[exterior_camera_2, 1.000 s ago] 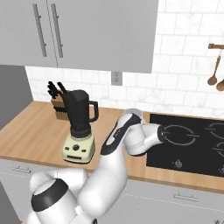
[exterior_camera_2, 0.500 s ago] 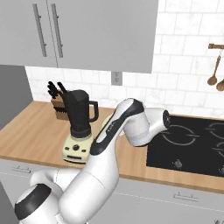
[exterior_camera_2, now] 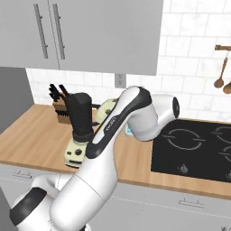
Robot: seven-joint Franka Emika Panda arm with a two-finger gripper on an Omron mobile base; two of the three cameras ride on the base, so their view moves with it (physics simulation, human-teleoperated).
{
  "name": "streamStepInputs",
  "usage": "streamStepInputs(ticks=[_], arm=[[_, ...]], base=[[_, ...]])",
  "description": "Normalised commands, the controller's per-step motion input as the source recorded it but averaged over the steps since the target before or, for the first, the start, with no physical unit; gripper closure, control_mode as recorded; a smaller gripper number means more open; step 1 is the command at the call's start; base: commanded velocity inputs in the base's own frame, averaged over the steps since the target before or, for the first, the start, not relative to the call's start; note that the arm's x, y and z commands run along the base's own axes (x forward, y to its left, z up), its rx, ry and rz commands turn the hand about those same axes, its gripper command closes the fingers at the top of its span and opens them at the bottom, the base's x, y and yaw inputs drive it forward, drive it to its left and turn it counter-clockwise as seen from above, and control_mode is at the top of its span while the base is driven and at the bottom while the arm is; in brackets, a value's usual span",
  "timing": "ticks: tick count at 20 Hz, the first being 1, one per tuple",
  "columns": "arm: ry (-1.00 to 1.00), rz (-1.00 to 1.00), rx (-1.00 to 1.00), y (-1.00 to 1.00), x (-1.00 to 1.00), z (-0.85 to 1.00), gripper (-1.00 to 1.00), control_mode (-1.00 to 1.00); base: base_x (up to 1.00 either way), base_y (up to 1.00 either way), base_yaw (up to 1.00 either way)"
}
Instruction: Close the lid blender by securely placing the lid on top.
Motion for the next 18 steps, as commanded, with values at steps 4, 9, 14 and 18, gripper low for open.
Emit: streamStepInputs(ticks=[4, 9, 14, 18], arm=[[0.0, 0.06, 0.17, 0.62, 0.0, 0.18, 1.0, -1.0], [0.02, 0.0, 0.17, 0.85, 0.0, 0.11, 1.0, -1.0], [0.02, 0.0, 0.2, 0.54, 0.1, 0.2, 1.0, -1.0], [0.01, -0.03, 0.08, 0.34, 0.37, 0.01, 1.0, -1.0]], base=[[0.0, 0.0, 0.0], [0.0, 0.0, 0.0], [0.0, 0.0, 0.0], [0.0, 0.0, 0.0]])
